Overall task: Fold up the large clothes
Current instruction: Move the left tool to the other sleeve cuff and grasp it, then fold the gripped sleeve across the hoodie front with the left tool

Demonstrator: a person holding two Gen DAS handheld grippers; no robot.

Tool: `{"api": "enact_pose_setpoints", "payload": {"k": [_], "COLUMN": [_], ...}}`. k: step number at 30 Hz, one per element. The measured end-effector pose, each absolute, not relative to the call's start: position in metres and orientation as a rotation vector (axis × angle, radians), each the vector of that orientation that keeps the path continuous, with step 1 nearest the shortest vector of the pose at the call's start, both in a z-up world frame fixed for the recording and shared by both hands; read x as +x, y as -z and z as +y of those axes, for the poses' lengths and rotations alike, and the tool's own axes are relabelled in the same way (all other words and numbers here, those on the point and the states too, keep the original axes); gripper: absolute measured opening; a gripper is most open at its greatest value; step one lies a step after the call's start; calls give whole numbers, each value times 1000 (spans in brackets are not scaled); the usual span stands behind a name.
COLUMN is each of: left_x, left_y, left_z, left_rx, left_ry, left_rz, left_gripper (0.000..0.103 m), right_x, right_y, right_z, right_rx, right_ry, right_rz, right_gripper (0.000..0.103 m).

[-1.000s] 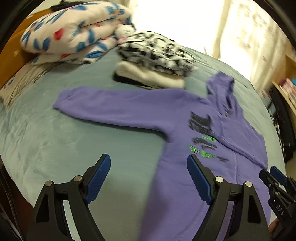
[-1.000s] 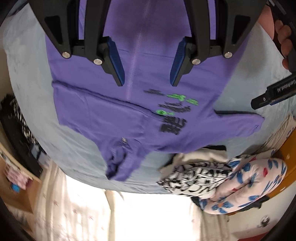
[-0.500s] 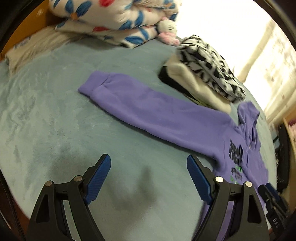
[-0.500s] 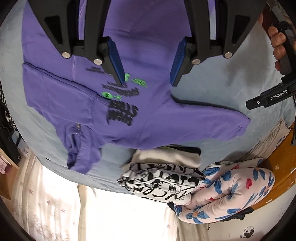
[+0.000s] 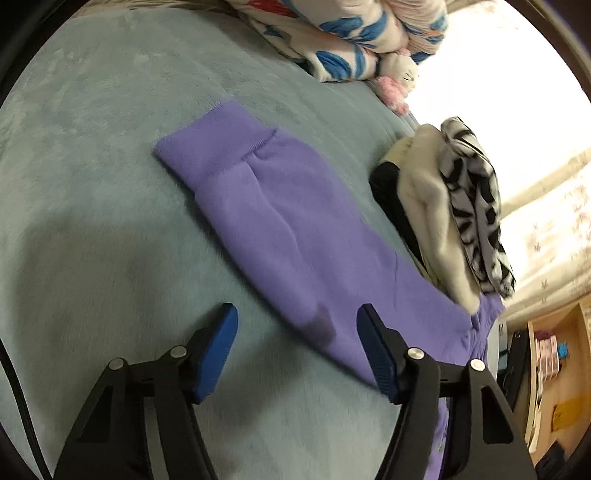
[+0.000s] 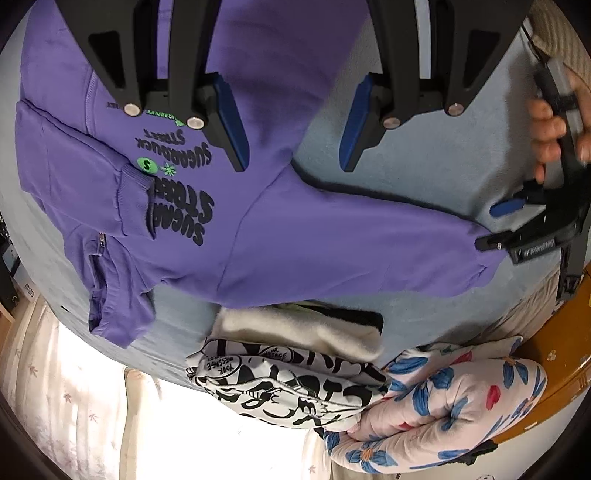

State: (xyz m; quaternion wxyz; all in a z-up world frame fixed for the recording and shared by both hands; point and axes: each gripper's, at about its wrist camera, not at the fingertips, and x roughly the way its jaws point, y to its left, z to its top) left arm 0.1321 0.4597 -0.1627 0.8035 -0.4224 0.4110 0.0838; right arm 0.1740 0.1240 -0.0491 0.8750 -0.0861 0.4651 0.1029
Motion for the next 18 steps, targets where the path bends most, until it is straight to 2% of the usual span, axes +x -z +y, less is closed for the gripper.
{"api": "enact_pose_setpoints", "payload": {"k": [2,5,7,8,9,12,18], "left_x": [142,158,166,168,170,164,152], "left_y": [165,171,172,172,171,150,58], "left_z": [463,466,466,466,465,454,368], "left_rx": [-920,-925,-894,-870,-857,-791,-501], "left_ry": [-186,-214,-246,-264,-256,-286,-184], "left_rz": [881,894,895,903,908,874,745], "left_gripper": [63,51,35,13,8,7,7], "right_x": [176,179,181,181,182,181,174], "right_y": [54,57,58,58,58,56,46], "right_z": [122,116,109,105,102,88,45], "right_rx": [-177,-162,-151,-145,-137,-114,-37], "right_ry": [-210,-200,-189,-183,-177,-155,-101], "right_rz": [979,987,989,989,989,988,966], "right_gripper": [51,51,51,51,51,51,51]}}
